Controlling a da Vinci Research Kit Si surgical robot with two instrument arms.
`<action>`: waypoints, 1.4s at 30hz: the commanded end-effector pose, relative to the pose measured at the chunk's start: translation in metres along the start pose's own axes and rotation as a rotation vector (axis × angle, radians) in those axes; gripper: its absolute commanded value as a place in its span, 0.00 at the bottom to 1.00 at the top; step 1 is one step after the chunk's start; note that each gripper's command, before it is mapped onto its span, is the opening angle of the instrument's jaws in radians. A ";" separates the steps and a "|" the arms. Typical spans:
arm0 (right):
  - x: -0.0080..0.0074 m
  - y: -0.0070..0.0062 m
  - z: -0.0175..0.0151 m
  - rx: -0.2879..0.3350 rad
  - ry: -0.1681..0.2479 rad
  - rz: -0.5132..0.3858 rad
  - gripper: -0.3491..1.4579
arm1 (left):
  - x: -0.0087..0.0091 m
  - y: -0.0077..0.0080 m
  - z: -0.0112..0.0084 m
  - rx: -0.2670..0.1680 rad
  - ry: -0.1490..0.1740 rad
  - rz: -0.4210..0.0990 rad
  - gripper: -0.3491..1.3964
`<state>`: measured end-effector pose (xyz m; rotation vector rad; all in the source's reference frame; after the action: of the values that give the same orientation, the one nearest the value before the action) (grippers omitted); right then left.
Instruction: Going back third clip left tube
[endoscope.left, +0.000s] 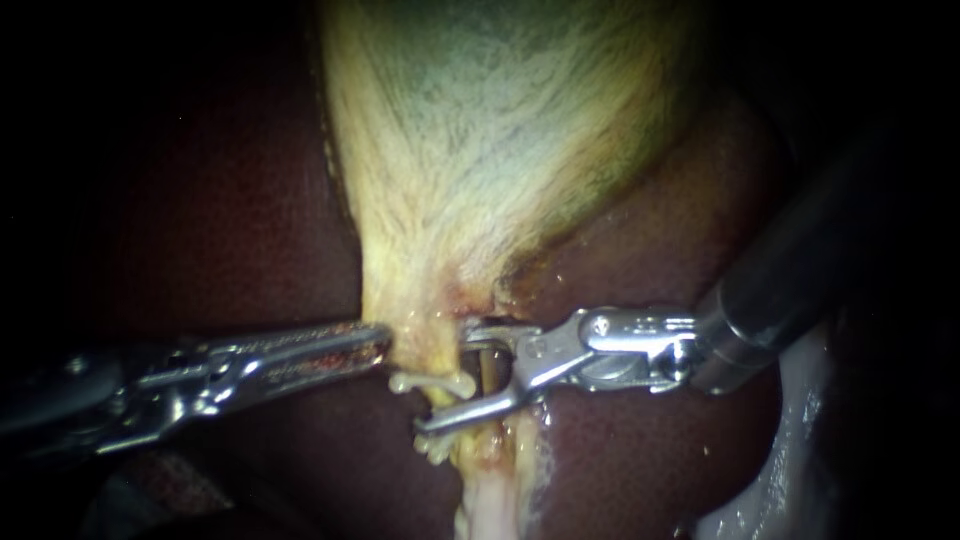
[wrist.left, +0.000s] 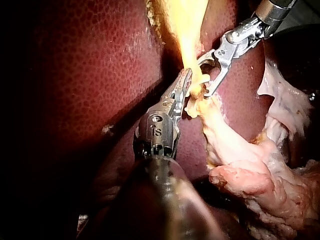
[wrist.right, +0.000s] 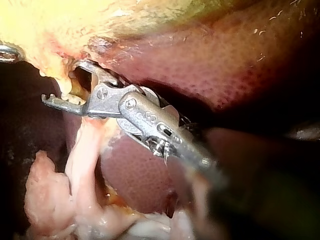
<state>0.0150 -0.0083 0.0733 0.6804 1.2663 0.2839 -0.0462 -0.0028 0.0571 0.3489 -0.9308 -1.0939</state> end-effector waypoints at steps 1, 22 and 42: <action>-0.0001 -0.0003 -0.0003 0.003 0.000 -0.001 0.52 | 0.0000 0.0000 0.0000 0.000 0.000 0.000 0.11; 0.0037 -0.0022 -0.0107 -0.027 -0.001 -0.131 0.52 | 0.0001 0.0003 0.0003 0.001 0.000 0.001 0.11; 0.0042 -0.0024 -0.0128 -0.034 -0.004 -0.162 0.52 | 0.0009 0.0013 0.0060 -0.015 0.013 0.005 0.12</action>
<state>0.0037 -0.0038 0.0668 0.5452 1.3025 0.1717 -0.0502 -0.0018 0.0619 0.3418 -0.9128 -1.0914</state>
